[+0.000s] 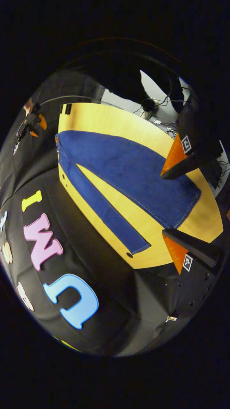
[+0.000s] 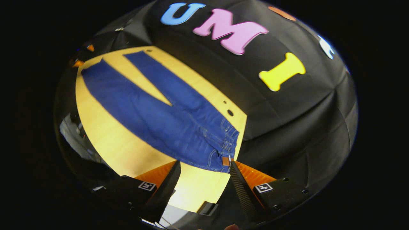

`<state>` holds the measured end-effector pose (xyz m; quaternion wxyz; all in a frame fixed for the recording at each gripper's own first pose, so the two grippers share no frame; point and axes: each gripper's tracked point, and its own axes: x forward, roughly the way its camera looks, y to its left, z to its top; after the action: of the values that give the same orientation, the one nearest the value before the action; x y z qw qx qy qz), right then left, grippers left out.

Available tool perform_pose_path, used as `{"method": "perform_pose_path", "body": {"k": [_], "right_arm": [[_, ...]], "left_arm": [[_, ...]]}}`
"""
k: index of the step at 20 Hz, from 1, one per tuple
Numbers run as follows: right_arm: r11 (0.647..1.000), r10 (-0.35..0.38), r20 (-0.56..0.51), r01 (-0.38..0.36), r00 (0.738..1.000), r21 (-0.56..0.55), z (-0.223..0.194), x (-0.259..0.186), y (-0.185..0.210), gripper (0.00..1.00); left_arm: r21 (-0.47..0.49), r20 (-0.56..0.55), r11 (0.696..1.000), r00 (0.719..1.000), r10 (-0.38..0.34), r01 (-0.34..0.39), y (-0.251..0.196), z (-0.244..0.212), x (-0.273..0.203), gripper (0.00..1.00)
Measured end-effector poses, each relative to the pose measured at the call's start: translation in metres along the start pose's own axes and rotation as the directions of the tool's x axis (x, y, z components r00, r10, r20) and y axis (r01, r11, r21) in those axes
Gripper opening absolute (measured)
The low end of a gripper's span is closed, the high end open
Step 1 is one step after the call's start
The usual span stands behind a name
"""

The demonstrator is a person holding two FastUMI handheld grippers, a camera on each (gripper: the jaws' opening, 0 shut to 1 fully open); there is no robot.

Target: Grasp the waist and the cuffs of the jeans and fold them to make the two legs overlap; first hold the waist and fold one-third of the jeans toward the cuffs, then hold the cuffs and fold the remaining one-third in the same direction to finish folding.

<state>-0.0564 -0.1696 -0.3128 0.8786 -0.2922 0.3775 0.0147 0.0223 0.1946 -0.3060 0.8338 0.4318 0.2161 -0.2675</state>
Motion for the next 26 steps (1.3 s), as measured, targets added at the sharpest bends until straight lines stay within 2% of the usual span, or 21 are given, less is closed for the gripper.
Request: {"method": "perform_pose_path", "body": {"k": [2,4,6,8,11,13,15,17,19,20,21,22,24,26], "right_arm": [[0.992,0.059,-0.033,-0.062,0.998,-0.114,-0.014,0.033,0.003,0.95],[0.970,0.129,-0.093,-0.145,0.987,-0.194,-0.034,0.065,0.009,0.96],[0.944,0.199,-0.135,-0.227,0.971,-0.240,-0.047,0.089,0.013,0.96],[0.925,0.256,-0.173,-0.293,0.951,-0.242,-0.065,0.105,0.012,0.97],[0.909,0.289,-0.227,-0.341,0.930,-0.240,-0.086,0.117,0.008,0.96],[0.900,0.284,-0.251,-0.347,0.926,-0.265,-0.094,0.121,0.006,0.97],[0.877,0.265,-0.283,-0.352,0.922,-0.326,-0.105,0.121,0.003,0.96],[0.823,0.270,-0.317,-0.389,0.909,-0.415,-0.115,0.122,0.007,0.96],[0.722,0.300,-0.344,-0.448,0.890,-0.527,-0.115,0.122,0.021,0.96],[0.682,0.297,-0.336,-0.445,0.894,-0.580,-0.112,0.128,0.022,0.92],[0.661,0.299,-0.334,-0.446,0.894,-0.603,-0.108,0.129,0.023,0.90],[0.661,0.300,-0.340,-0.451,0.891,-0.600,-0.104,0.130,0.024,0.90],[0.693,0.304,-0.348,-0.457,0.887,-0.557,-0.102,0.133,0.020,0.87],[0.722,0.313,-0.344,-0.457,0.885,-0.520,-0.090,0.141,0.018,0.90]], "left_arm": [[0.082,-0.084,0.991,0.992,-0.095,0.102,-0.020,-0.017,0.014,0.98],[0.172,-0.174,0.968,0.973,-0.153,0.183,-0.029,-0.032,0.024,0.98],[0.235,-0.256,0.932,0.942,-0.215,0.276,-0.046,-0.044,0.036,0.98],[0.255,-0.357,0.904,0.902,-0.241,0.342,-0.056,-0.057,0.043,0.98],[0.231,-0.397,0.884,0.869,-0.296,0.406,-0.058,-0.059,0.048,0.98],[0.226,-0.395,0.893,0.874,-0.282,0.390,-0.052,-0.057,0.051,0.94],[0.230,-0.383,0.894,0.880,-0.279,0.384,-0.051,-0.051,0.050,0.95],[0.251,-0.359,0.882,0.884,-0.299,0.400,-0.051,-0.048,0.053,0.95],[0.271,-0.351,0.866,0.881,-0.319,0.421,-0.049,-0.047,0.061,0.95],[0.277,-0.346,0.862,0.881,-0.324,0.426,-0.047,-0.045,0.060,0.95],[0.281,-0.335,0.861,0.884,-0.325,0.423,-0.046,-0.042,0.063,0.95],[0.280,-0.322,0.866,0.890,-0.322,0.414,-0.043,-0.038,0.067,0.95],[0.262,-0.307,0.881,0.900,-0.310,0.393,-0.038,-0.035,0.074,0.95],[0.255,-0.308,0.880,0.896,-0.320,0.401,-0.039,-0.033,0.076,0.95]]}}
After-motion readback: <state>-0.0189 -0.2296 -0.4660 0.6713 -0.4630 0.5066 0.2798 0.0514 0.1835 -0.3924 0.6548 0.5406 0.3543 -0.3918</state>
